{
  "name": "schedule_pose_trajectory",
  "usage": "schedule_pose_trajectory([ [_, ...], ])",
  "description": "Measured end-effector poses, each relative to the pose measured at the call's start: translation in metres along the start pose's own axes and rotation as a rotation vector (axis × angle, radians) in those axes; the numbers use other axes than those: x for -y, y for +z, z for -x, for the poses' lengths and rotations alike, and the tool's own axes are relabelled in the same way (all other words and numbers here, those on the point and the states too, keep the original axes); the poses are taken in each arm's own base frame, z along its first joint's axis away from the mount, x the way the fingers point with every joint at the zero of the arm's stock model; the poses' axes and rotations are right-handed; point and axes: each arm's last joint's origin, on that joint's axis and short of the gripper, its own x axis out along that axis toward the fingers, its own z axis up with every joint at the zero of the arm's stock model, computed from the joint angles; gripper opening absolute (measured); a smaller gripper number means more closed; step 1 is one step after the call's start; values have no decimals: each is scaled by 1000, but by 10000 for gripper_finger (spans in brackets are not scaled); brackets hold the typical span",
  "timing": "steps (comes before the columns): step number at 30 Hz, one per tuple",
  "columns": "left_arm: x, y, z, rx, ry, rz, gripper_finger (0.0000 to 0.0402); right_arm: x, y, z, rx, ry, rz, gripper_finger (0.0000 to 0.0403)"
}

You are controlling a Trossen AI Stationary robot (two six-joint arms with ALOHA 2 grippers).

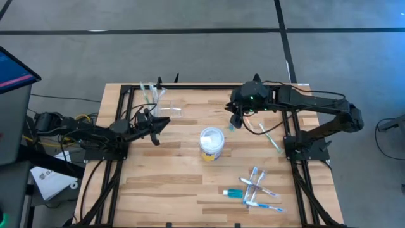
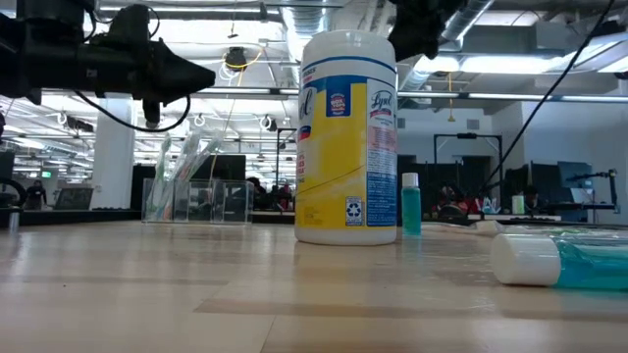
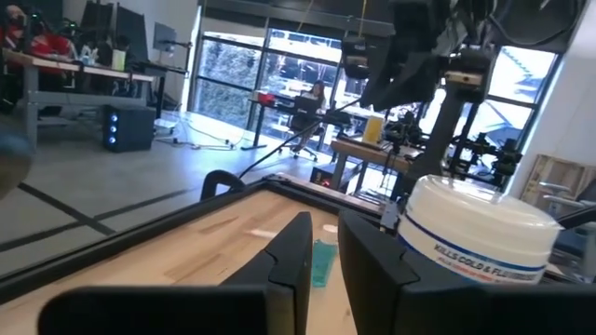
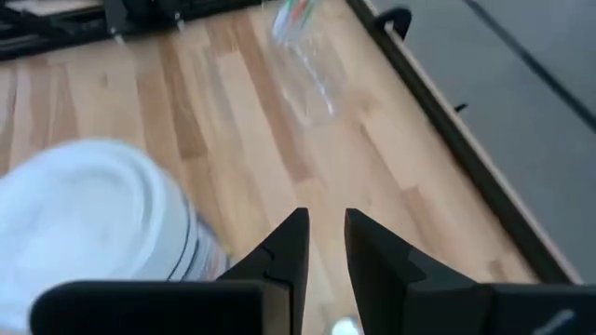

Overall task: Pick & Place toothbrushing station
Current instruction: Put the top mouthwash into the transparent organizer

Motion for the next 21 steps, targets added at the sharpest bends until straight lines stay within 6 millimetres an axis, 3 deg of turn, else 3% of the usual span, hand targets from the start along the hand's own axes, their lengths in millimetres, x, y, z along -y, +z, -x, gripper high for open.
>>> schedule_pose_trajectory([
  [10,2,1,0,12,-13,2,49,0,-41,0,-69,-36,-51,63],
  [21,2,3,0,26,-15,7,49,2,-90,-22,-5,-28,-91,63],
])
